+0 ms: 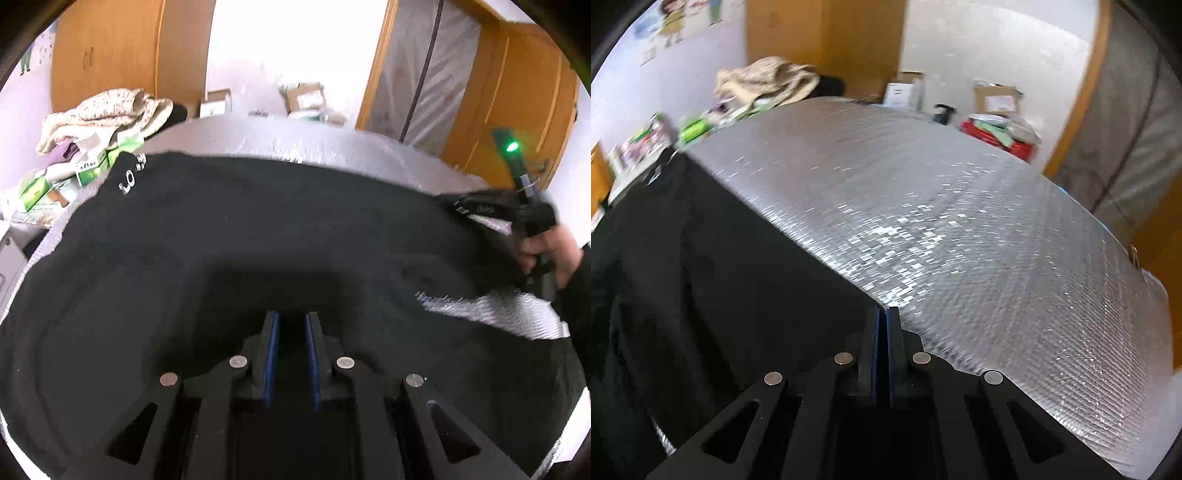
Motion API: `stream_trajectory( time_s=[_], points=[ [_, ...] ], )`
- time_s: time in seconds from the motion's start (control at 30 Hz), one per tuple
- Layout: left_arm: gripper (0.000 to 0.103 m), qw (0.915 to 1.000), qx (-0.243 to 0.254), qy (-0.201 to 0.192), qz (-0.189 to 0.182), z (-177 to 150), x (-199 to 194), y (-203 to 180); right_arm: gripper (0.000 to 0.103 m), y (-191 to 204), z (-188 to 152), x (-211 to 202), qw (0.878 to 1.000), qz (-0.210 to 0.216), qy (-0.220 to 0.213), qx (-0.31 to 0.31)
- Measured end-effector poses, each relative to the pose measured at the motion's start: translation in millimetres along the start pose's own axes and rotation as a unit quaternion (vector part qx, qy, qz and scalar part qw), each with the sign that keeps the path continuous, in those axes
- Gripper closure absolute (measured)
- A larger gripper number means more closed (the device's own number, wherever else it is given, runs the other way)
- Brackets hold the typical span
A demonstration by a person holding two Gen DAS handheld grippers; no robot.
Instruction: Fold clothes
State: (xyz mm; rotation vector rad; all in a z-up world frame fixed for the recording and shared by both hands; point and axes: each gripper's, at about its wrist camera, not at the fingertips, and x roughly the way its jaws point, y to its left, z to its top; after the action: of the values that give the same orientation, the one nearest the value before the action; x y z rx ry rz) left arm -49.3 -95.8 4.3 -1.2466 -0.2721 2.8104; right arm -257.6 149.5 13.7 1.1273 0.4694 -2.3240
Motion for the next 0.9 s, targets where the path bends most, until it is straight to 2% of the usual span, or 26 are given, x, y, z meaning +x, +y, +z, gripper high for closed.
stream_trajectory(
  time_s=[0.2,0.33,0.47,0.57,0.7,0.8,0.9],
  points=[
    [0.088,1.0,-0.004,0.007,-0.004,-1.6,2.8,1.9,0.095,-3.1,6.3,3.1,1.0,0.011,0.004,0.009],
    [0.088,1.0,-0.003,0.004,-0.002,-0.6,0.9,0.4,0.08,9.5,7.3,-9.1,1.0,0.031,-0.003,-0.007],
    [0.088,0.9996,-0.011,-0.026,0.006,4.4,-15.4,8.8,0.079,33.7,13.8,-22.3,0.997,0.059,-0.02,-0.034],
    [0.088,0.9981,-0.026,-0.044,0.035,8.3,-27.0,24.9,0.079,53.7,17.4,-20.9,0.995,0.083,-0.011,-0.054],
    [0.088,0.9956,-0.056,-0.025,0.07,2.9,-26.8,52.0,0.079,76.0,24.6,-5.6,0.993,0.092,0.003,-0.074],
    [0.088,0.9952,-0.067,-0.014,0.07,-6.4,-27.0,61.7,0.079,80.1,32.0,11.3,0.993,0.088,0.022,-0.071],
    [0.088,0.9952,-0.073,-0.013,0.064,-9.4,-32.1,66.3,0.079,79.9,43.8,16.8,0.995,0.083,0.023,-0.051]
  ],
)
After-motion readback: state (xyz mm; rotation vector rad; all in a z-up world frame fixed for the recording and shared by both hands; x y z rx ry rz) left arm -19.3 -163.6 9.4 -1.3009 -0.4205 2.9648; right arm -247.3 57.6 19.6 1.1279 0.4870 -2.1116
